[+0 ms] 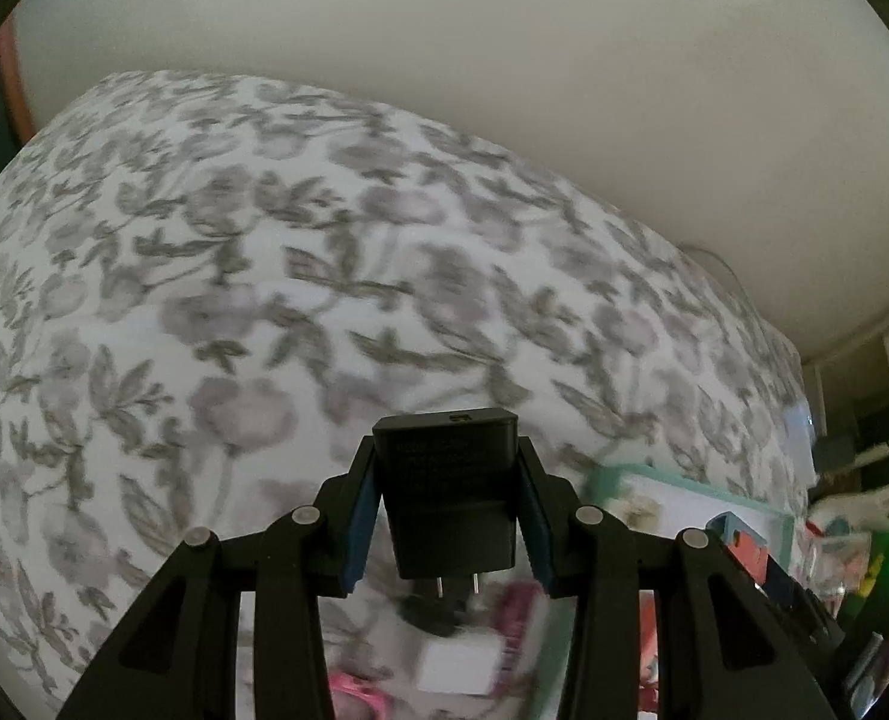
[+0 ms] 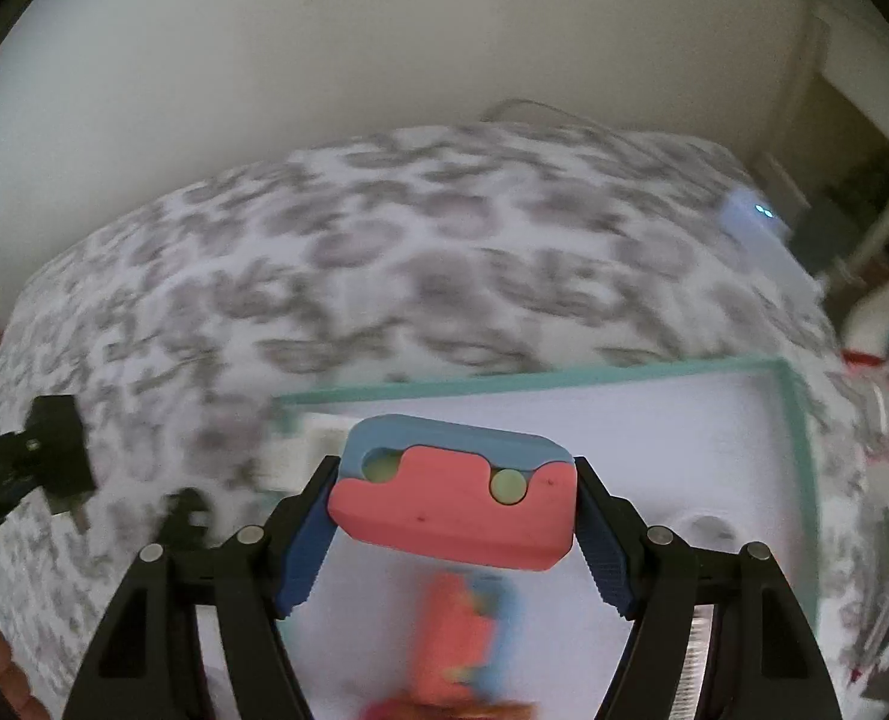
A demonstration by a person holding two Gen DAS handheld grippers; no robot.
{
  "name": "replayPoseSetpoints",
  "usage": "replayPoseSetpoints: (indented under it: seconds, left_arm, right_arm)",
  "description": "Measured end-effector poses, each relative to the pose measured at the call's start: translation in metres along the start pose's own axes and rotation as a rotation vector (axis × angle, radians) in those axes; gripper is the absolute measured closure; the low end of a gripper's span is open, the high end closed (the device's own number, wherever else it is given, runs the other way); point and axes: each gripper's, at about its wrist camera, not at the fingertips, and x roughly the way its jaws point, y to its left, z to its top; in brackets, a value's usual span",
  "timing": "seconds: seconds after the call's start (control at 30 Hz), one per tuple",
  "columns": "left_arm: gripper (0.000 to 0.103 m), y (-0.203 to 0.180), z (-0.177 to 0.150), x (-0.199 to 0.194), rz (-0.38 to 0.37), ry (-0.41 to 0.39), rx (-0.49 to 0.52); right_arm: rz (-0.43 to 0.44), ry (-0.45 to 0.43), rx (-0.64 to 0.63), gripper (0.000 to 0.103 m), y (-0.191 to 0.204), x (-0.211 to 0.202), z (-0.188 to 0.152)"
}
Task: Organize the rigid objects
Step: 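Carry the charger and eraser over the tray and open the left tool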
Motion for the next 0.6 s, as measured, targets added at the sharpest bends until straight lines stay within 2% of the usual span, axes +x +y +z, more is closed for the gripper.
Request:
replayPoseSetpoints:
  seconds: [0.3, 0.47, 0.6]
  left_arm:
    - [0.059, -0.082, -0.030, 0.009, -0.064, 0.060, 0.174]
    - [0.059, -0.121, -0.053, 0.020, -0.079, 0.106, 0.264]
    - [0.059, -0.144, -0.070, 0.030, -0.060, 0.132, 0.323]
  right_arm:
    - [-0.057, 0.014, 0.134, 0.028, -0.079, 0.000, -0.003]
    - [-0.075, 0.018, 0.176, 0.028, -0.105, 0.000, -0.004]
    - [-0.082, 0.017, 0.178, 0.028, -0.114, -0.002, -0.004]
